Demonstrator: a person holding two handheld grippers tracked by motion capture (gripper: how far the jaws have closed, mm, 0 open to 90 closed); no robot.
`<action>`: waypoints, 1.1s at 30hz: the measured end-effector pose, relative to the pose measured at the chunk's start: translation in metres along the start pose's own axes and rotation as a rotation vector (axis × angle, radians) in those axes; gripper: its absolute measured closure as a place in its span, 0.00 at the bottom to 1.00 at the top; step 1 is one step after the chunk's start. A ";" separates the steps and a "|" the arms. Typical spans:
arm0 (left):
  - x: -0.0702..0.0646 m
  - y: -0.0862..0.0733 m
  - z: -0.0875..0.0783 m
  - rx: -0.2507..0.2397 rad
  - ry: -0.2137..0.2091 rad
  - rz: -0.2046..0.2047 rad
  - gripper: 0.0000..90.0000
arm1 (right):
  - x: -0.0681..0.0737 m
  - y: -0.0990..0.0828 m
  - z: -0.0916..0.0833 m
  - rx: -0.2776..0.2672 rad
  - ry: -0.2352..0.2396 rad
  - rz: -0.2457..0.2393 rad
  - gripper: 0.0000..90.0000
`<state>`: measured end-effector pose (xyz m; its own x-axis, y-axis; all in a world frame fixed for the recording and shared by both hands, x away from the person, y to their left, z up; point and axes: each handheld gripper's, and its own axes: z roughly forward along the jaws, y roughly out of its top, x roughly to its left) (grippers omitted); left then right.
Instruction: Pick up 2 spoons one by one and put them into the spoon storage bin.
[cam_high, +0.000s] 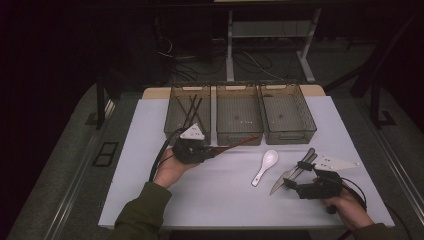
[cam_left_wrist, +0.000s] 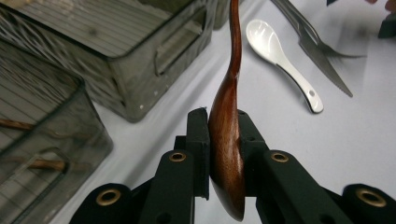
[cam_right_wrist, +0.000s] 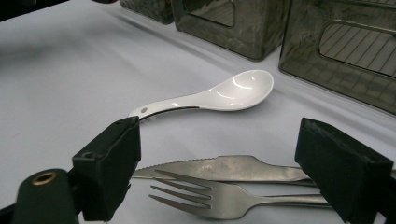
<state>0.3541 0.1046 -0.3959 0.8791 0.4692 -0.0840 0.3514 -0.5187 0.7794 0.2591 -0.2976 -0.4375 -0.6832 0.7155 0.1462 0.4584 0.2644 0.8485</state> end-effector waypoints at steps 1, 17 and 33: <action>0.001 0.002 -0.001 -0.004 0.005 -0.002 0.88 | 0.000 0.000 0.000 -0.001 -0.001 0.001 0.16; 0.018 0.035 0.004 -0.047 0.103 -0.044 0.88 | -0.001 0.000 0.000 -0.002 -0.002 0.004 0.16; 0.044 0.068 0.033 -0.014 0.208 -0.102 0.88 | 0.000 0.000 0.000 -0.002 -0.001 0.004 0.16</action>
<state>0.4273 0.0665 -0.3672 0.7534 0.6567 -0.0336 0.4290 -0.4522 0.7820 0.2593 -0.2979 -0.4380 -0.6809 0.7171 0.1492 0.4602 0.2604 0.8488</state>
